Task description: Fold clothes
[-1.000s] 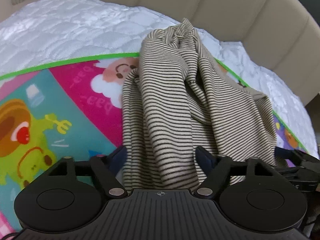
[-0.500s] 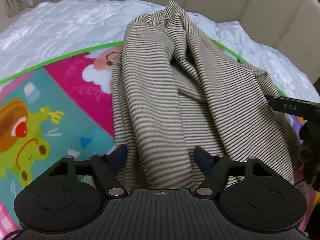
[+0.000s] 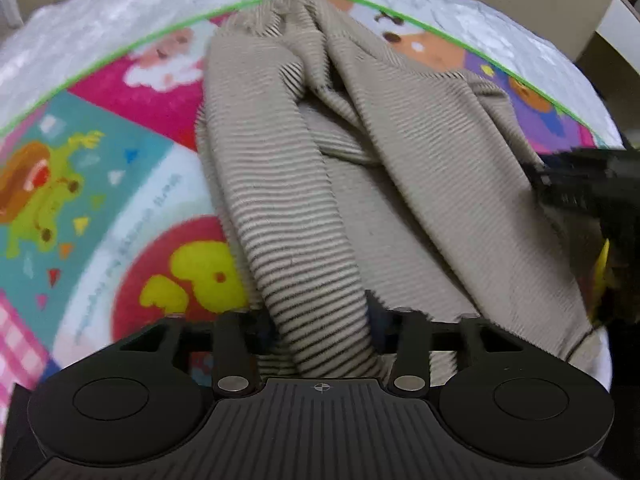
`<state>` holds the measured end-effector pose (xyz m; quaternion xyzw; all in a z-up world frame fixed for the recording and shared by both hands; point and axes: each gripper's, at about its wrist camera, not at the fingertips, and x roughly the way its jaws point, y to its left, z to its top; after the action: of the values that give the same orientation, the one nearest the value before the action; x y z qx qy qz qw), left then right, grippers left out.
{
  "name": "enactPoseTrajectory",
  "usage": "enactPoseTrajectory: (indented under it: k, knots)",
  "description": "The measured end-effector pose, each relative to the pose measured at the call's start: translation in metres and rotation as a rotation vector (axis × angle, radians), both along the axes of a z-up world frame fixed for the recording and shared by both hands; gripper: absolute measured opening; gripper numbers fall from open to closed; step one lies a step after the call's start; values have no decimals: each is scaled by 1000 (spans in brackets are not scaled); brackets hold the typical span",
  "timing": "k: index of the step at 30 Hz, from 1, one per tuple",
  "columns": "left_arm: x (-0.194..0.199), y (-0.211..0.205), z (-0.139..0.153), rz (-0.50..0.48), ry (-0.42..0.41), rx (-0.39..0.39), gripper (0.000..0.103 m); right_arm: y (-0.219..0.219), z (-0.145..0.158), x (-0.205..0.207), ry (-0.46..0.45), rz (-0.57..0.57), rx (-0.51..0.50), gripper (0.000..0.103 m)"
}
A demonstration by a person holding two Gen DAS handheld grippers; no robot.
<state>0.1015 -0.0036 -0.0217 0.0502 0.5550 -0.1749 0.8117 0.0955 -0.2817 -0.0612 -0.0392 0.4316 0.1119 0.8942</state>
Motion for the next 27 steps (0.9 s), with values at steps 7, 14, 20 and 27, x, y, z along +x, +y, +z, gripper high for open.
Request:
enactPoseTrajectory:
  k: [7, 14, 20, 27]
  knots:
    - [70, 56, 58, 145, -268, 154, 12, -2, -2, -1, -16, -11, 4, 28]
    - [145, 128, 51, 397, -303, 184, 21, 5, -7, 10, -36, -1, -22, 45]
    - [119, 119, 47, 463, -244, 40, 69, 9, 17, 4, -130, -13, -87, 69]
    - [56, 85, 86, 518, -389, -186, 100, 74, 48, -7, -167, 190, -21, 90]
